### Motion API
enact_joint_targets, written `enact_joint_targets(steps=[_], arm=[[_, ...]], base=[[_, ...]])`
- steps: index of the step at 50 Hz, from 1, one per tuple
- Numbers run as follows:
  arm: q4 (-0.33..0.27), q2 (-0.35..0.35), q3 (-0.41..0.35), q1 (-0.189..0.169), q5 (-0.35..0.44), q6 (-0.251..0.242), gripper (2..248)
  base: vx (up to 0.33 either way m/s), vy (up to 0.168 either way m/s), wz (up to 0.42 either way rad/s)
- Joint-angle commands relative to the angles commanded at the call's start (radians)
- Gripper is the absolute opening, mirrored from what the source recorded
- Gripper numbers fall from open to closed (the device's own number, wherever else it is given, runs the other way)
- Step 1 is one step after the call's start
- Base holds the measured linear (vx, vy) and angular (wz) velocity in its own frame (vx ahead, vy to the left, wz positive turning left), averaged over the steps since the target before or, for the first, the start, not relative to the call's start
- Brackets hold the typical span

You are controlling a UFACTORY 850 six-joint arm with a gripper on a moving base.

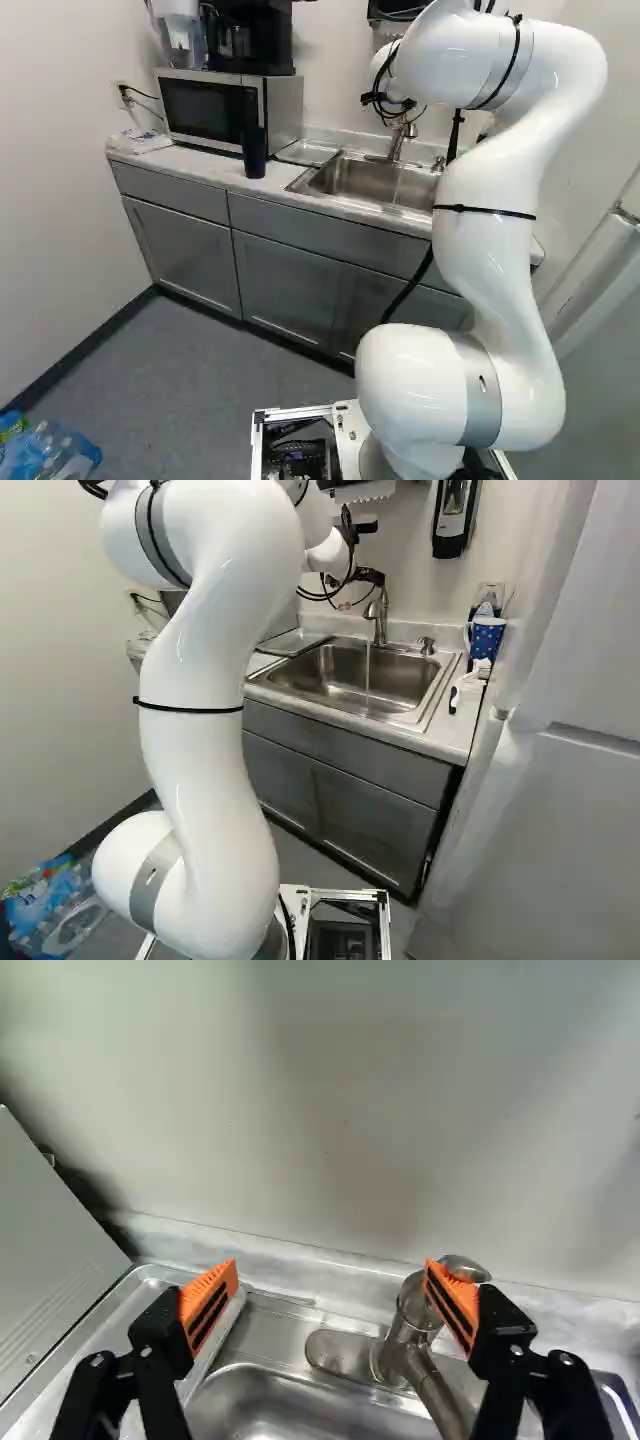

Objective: Rinse the cup and place it in the tray

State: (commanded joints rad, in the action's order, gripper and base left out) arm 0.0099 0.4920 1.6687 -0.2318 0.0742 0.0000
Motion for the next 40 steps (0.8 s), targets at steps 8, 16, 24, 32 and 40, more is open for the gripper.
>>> enact_joint_targets(steps=[8,16,24,32,40], arm=[[0.0,0.0,0.0,0.0,0.0,0.0,247],[0.0,-0.006,-0.008,-0.001,-0.008,0.0,247],[0.0,-0.034,-0.042,-0.008,-0.028,0.0,247],[0.0,-0.068,-0.083,-0.02,-0.042,0.0,247],[0.0,-0.1,-0.122,-0.033,-0.052,0.0,247]], base=[[0.0,0.0,0.0],[0.0,0.0,0.0],[0.0,0.0,0.0],[0.0,0.0,0.0],[0.0,0.0,0.0]])
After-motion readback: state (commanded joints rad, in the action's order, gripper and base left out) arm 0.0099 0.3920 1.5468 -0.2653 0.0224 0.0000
